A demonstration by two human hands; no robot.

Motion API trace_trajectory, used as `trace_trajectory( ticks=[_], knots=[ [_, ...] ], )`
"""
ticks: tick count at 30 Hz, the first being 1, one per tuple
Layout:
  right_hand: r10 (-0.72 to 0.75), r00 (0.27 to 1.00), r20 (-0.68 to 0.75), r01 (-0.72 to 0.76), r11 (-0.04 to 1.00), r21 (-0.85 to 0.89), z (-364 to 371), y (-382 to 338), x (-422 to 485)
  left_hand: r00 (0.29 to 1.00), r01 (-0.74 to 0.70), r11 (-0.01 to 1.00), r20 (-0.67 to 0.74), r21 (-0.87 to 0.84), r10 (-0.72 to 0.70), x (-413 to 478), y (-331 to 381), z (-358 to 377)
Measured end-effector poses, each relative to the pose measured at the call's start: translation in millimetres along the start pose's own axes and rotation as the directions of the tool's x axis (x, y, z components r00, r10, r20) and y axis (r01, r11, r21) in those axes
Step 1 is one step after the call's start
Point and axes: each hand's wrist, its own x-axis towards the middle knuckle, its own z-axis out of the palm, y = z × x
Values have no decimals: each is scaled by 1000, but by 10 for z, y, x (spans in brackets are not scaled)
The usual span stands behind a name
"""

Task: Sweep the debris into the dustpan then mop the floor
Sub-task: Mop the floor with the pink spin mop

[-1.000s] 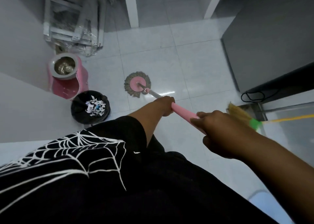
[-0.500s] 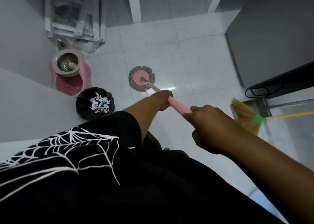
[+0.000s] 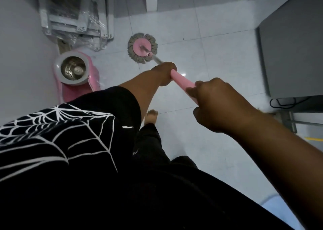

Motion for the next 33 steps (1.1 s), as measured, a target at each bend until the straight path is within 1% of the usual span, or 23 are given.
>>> trace_trajectory(
  ticks=[3,6,9,11,13,15,17,22,25,28,31,33],
  knots=[
    [37,999,-38,-36,999,24,-216,-34,491,1000,-22,1000,-7,9,22,312,-221,-404],
    [50,999,-20,-50,998,41,-291,-75,821,1000,-8,999,0,32,8,552,-427,-627],
    [58,998,-4,-58,997,47,-193,-103,961,998,67,997,-21,-29,-67,672,-569,-657],
    [72,997,8,-72,995,66,-64,-61,830,998,60,998,-17,-5,-60,663,-507,-502],
    [52,998,43,-55,995,79,42,-85,781,998,65,997,17,39,-66,608,-543,-403],
    [50,997,50,-54,996,70,163,-35,531,999,6,991,37,136,-12,463,-448,-217],
    [53,998,39,-56,996,66,315,28,190,998,-54,982,40,181,47,250,-265,-5],
    [87,995,45,-90,994,61,725,110,-998,986,-130,980,121,149,113,-486,402,758],
    [145,986,79,-150,986,72,960,130,-1808,976,-155,980,173,128,131,-927,836,1305],
    [201,974,101,-209,975,79,1156,123,-2544,954,-224,966,233,128,190,-1280,1206,1824],
    [258,958,121,-268,961,66,1340,116,-3106,913,-324,939,296,114,279,-1509,1491,2226],
    [290,947,140,-299,953,46,1429,109,-3311,907,-334,935,310,120,284,-1585,1615,2395]
  ],
)
